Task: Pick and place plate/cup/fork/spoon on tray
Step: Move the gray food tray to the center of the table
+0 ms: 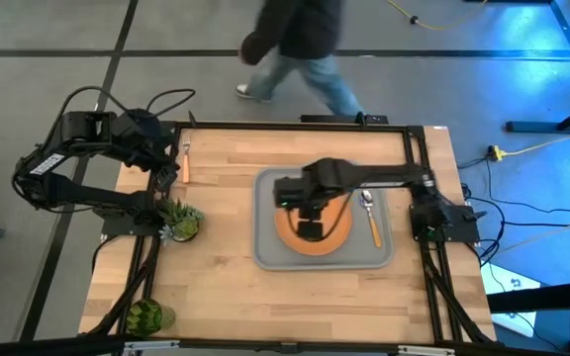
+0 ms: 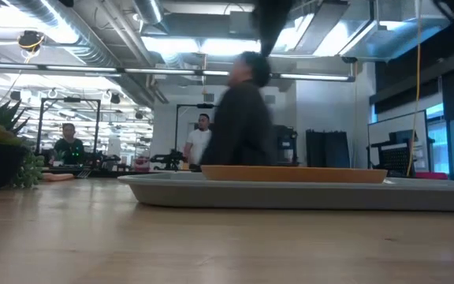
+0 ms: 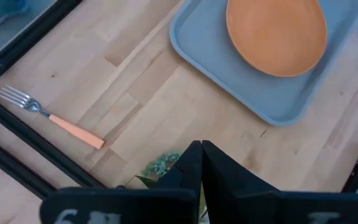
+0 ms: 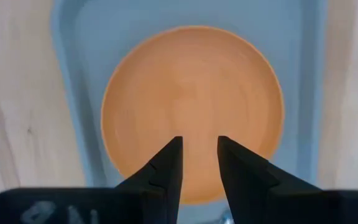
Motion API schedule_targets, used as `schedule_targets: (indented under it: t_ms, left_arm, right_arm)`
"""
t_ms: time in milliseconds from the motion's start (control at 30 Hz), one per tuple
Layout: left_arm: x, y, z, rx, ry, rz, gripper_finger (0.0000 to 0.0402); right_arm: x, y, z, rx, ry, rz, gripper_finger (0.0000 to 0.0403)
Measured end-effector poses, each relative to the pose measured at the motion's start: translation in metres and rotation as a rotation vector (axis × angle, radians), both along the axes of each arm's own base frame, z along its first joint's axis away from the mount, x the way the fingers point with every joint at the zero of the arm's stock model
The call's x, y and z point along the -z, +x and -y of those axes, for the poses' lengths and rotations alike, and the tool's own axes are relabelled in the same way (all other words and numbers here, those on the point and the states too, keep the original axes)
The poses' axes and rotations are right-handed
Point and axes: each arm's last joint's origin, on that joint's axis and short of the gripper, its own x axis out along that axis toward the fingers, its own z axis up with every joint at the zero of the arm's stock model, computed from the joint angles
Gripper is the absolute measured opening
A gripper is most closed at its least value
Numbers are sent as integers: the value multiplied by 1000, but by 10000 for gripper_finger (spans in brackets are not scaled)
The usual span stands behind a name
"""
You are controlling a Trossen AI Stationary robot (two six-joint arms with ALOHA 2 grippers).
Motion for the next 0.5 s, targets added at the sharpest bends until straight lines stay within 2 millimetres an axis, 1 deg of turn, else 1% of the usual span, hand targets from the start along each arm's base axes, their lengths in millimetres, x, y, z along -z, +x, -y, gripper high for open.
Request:
schedule_targets:
  t_ms: [33, 133, 233, 333, 400, 500]
  left_arm:
    - [0, 0, 0, 0, 0, -1, 0]
    - [0, 0, 0, 0, 0, 0, 0]
    - [0, 0, 0, 0, 0, 0, 0]
    - [0, 0, 0, -1, 3, -1, 0]
    - [0, 0, 0, -9, 13, -4, 0]
    - [0, 0, -1, -19, 18, -5, 0]
  right_arm:
    - [-5, -9, 1, 30, -13, 9, 106]
    - [-15, -44, 7, 142, -83, 15, 106]
    - [-15, -87, 13, 276, -106, 5, 106]
    - [-4, -128, 17, 432, -97, -11, 106]
    - [9, -153, 20, 543, -99, -36, 106]
    - [34, -184, 23, 696, -99, -85, 106]
